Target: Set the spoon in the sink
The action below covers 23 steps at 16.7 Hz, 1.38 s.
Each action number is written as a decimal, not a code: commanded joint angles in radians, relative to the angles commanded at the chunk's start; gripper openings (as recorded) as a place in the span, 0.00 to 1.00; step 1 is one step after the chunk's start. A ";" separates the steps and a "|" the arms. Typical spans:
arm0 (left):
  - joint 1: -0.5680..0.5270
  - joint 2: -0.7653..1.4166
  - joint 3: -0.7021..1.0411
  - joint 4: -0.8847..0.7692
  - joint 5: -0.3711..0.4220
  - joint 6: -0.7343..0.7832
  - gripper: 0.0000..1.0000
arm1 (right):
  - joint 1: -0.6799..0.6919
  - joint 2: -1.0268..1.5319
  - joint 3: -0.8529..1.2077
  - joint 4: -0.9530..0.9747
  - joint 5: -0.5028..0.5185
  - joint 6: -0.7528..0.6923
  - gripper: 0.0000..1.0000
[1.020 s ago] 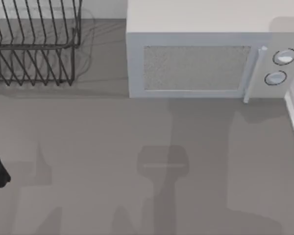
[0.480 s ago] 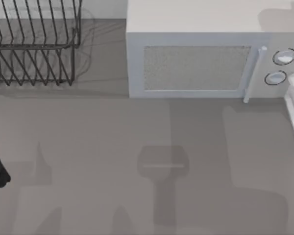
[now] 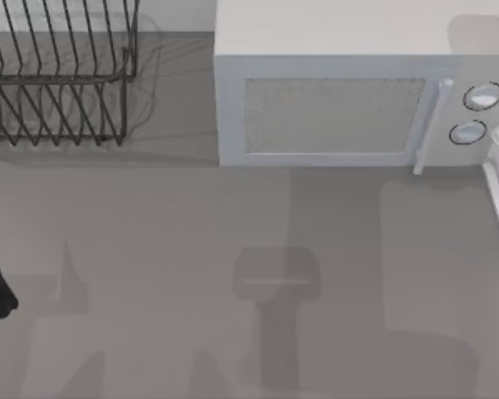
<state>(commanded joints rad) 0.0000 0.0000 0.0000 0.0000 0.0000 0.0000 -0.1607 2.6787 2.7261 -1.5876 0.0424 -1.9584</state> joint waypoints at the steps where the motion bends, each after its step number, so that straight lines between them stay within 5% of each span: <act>1: 0.000 0.000 0.000 0.000 0.000 0.000 1.00 | 0.002 -0.015 -0.055 0.033 -0.001 -0.001 0.00; 11: 0.000 0.000 0.000 0.000 0.000 0.000 1.00 | 0.009 -0.067 -0.266 0.175 -0.005 -0.011 0.00; 23: 0.000 0.000 0.000 0.000 0.000 0.000 1.00 | 0.009 -0.067 -0.266 0.175 -0.005 -0.011 0.90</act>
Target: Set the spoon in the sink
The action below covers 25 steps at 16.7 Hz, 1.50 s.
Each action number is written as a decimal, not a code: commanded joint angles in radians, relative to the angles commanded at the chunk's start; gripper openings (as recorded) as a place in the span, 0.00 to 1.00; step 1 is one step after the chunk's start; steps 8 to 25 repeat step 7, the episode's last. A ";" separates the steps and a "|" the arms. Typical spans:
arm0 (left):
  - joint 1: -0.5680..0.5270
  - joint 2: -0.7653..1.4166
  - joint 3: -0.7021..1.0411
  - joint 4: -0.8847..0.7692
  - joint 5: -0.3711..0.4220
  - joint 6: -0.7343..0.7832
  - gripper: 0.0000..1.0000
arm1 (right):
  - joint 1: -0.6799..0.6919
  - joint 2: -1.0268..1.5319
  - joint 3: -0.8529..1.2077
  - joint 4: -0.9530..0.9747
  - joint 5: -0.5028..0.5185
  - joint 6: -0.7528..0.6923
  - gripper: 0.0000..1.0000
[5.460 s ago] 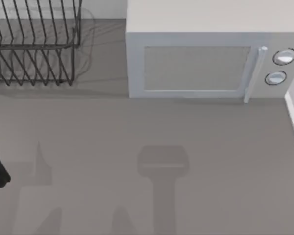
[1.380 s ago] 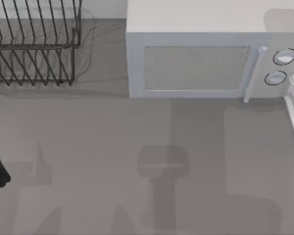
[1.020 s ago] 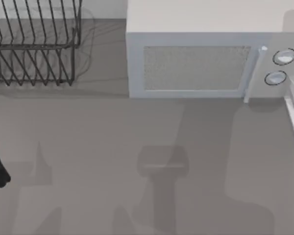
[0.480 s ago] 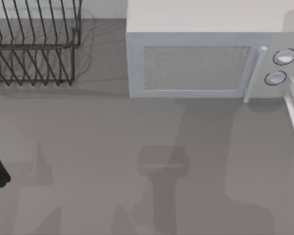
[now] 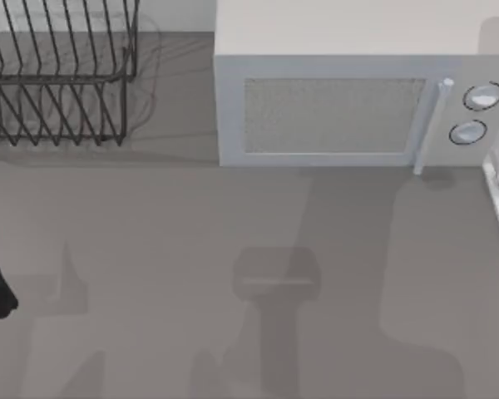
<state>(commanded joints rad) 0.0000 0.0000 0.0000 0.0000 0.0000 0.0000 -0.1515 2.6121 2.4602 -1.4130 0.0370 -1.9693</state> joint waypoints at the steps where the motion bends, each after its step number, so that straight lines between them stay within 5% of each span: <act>1: 0.000 0.000 0.000 0.000 0.000 0.000 1.00 | 0.000 0.000 0.000 0.000 0.000 0.000 0.98; 25: 0.000 0.000 0.000 0.000 0.000 0.000 1.00 | 0.000 0.000 0.000 0.000 0.000 0.000 1.00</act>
